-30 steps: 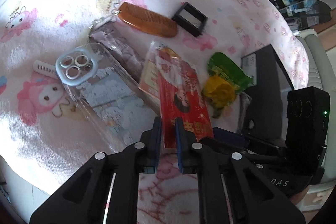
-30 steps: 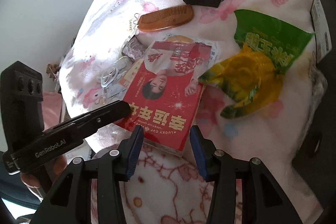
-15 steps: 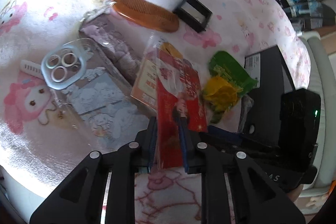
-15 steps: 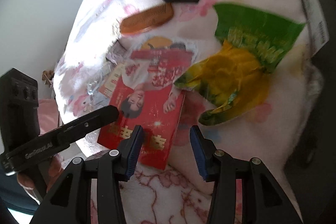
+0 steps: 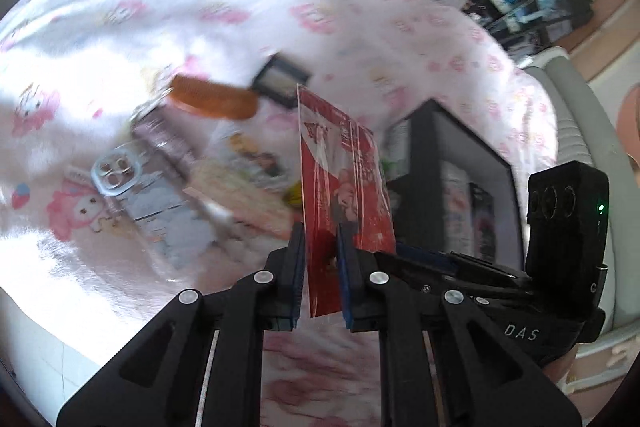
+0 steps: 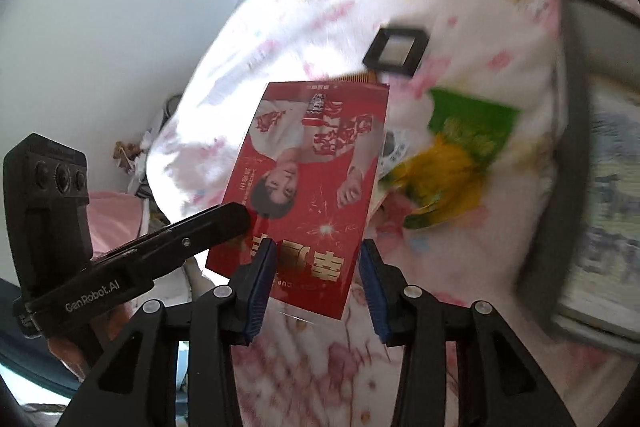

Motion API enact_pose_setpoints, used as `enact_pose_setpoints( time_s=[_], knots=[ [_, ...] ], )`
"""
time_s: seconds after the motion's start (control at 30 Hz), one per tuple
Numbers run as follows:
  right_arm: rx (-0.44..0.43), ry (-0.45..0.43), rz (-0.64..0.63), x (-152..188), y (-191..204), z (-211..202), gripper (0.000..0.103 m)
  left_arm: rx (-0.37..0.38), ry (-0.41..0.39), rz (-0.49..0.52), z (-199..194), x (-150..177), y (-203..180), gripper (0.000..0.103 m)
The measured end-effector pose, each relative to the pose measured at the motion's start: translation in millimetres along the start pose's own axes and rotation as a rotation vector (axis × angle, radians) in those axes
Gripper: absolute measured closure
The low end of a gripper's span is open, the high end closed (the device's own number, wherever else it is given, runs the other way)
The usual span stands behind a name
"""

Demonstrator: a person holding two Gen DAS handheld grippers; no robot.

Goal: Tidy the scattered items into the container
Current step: 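Lift the red booklet and carry it over the black box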

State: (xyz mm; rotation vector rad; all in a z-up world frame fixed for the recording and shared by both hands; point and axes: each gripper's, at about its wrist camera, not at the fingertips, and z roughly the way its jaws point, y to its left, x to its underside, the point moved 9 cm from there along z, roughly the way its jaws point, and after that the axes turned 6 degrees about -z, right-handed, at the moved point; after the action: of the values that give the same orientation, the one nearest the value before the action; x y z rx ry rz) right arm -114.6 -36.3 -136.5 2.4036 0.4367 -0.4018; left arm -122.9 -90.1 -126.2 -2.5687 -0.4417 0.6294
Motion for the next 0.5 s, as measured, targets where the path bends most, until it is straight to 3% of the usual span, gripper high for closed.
enact_pose_setpoints(
  time_s=[0.23,0.5],
  knots=[
    [0.075,-0.127,0.019,7,-27,-84,0.065,0.132,0.023,0.127,11,3,-95,0.089],
    [0.227,-0.214,0.085,21,-115,-181,0.065,0.231,0.077,0.246,76,18,-213,0.088]
  ],
)
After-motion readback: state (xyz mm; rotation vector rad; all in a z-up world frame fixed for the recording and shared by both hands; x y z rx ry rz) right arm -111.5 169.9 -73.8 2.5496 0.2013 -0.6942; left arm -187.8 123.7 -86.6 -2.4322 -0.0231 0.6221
